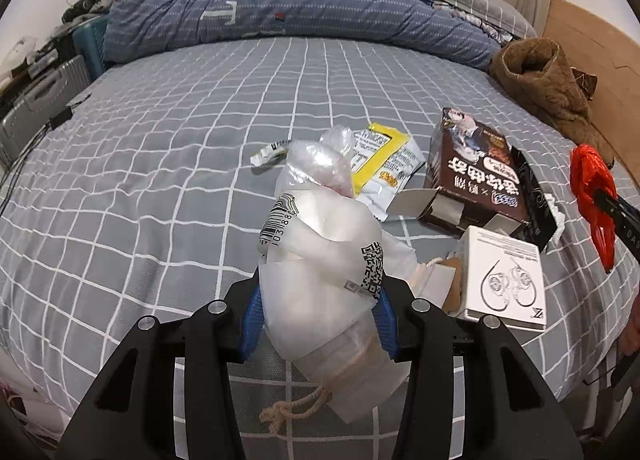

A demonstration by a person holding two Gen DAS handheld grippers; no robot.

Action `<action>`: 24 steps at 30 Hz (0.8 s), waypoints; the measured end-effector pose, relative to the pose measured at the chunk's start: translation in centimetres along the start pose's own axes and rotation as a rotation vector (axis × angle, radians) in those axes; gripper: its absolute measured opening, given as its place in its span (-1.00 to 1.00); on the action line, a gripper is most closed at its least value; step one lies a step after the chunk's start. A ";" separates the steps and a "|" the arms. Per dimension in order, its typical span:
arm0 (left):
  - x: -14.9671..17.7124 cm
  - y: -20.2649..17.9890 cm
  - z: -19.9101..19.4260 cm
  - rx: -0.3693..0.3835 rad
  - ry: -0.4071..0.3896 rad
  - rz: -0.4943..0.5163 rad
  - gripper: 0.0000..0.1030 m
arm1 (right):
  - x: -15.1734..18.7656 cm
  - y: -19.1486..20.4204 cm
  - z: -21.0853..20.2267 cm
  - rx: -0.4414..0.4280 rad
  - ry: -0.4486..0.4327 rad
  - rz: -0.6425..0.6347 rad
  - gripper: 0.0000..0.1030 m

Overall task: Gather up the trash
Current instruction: 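Lift the white bag and red bag with both tools toward the bin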

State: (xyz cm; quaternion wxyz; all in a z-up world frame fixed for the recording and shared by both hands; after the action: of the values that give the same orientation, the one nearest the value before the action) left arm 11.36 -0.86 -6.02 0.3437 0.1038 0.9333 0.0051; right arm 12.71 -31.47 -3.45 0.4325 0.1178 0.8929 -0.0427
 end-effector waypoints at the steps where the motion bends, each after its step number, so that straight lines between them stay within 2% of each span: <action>1: -0.1 0.0 -0.1 0.001 -0.003 0.000 -0.13 | 0.0 0.1 -0.3 -0.001 -0.004 -0.002 -0.44; 24: 0.5 -1.7 -5.2 0.029 -0.056 0.019 -0.13 | 1.1 2.4 -6.2 -0.065 -0.030 -0.005 -0.44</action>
State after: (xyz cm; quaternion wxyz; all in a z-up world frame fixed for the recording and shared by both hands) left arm 7.29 -2.14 -2.51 0.3681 0.1179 0.9222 -0.0082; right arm 7.88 -27.87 -0.36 0.4495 0.1006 0.8874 -0.0164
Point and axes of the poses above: each gripper's, at about its wrist camera, not at the fingertips, and z roughly the way its jaws point, y to its left, x to its underside, the point moved 2 cm from there along z, roughly the way its jaws point, and after that the axes turned 11 degrees about z, right-handed, at the moved point
